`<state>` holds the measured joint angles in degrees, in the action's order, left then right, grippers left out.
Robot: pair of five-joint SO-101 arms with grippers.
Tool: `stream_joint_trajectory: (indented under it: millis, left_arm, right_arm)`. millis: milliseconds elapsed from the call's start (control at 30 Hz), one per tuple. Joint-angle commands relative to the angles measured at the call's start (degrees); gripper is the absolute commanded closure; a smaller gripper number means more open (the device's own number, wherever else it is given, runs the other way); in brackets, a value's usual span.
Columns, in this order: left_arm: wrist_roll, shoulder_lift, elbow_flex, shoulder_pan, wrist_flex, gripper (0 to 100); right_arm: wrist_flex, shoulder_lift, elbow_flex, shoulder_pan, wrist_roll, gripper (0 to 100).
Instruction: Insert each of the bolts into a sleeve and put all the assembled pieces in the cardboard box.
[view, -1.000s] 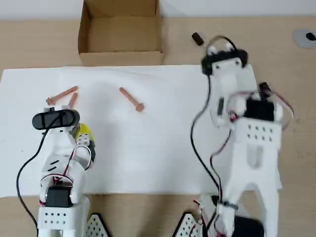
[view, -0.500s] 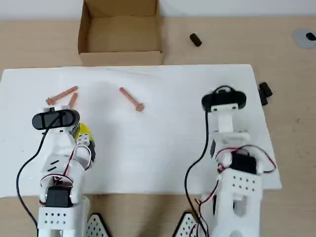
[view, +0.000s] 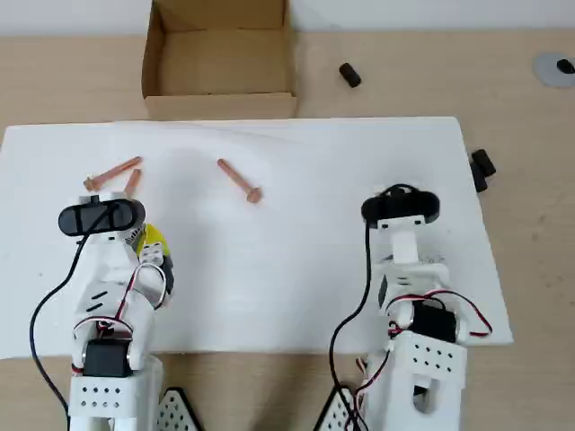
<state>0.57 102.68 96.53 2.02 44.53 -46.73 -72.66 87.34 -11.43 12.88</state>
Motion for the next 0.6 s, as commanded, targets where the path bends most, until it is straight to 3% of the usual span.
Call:
stream_joint_trajectory:
  millis: [0,567]
  left_arm:
    - [0.00,0.40,0.53,-0.62,0.18,99]
    - [0.00,0.40,0.53,-0.62,0.18,99]
  right_arm:
    - [0.00,-3.21,0.57,-0.92,0.53,98.8]
    - [-1.67,-30.11,9.80,-0.84,0.53,98.8]
